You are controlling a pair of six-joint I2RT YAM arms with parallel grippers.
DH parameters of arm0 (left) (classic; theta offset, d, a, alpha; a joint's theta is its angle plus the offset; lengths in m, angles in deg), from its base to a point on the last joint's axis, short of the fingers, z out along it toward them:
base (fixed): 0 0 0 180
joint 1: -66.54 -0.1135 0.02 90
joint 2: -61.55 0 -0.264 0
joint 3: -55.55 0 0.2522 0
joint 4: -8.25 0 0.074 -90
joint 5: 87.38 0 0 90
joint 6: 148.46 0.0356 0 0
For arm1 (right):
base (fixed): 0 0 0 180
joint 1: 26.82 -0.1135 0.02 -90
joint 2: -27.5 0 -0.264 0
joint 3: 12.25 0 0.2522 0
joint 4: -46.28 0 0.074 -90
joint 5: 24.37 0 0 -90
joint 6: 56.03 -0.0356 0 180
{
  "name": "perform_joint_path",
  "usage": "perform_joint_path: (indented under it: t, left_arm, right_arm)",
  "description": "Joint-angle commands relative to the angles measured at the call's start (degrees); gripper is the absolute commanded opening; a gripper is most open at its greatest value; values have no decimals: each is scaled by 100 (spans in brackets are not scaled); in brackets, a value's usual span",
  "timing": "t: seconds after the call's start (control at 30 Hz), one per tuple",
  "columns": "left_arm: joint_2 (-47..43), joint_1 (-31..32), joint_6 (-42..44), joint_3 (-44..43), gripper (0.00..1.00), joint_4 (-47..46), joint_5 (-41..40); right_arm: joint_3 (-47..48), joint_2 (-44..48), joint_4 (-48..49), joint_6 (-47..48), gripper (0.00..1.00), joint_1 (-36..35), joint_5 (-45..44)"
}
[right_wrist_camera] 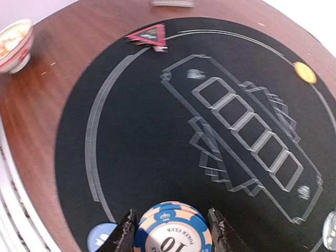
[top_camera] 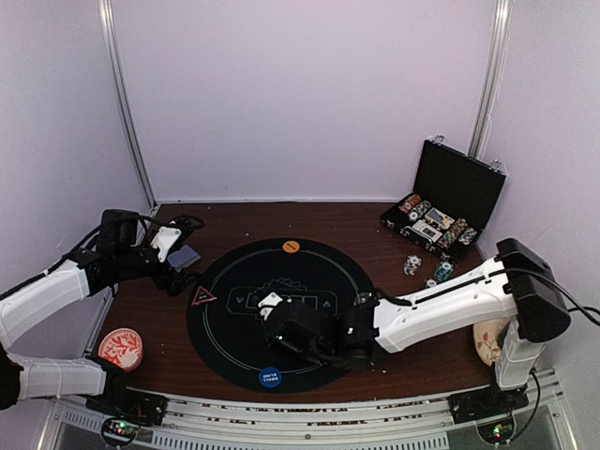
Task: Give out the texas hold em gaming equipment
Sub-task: Place the poker chips pile in the small blind area.
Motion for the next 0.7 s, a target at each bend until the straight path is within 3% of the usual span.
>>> perform_joint_path:
  t: [0.0,0.27,0.67]
  left_arm:
    - [-33,-27,37,57,98,-282,-3]
    - [-46,-28,34,62,98,-278,8]
    - [-34,-22,43,63,98,-283,15]
  right_arm:
    - [582,-565,419,326,20,-306,359]
    - [1503,-1507,317,449,20,-484,761]
    - [1445,-1762,277,540,21,-491,1144]
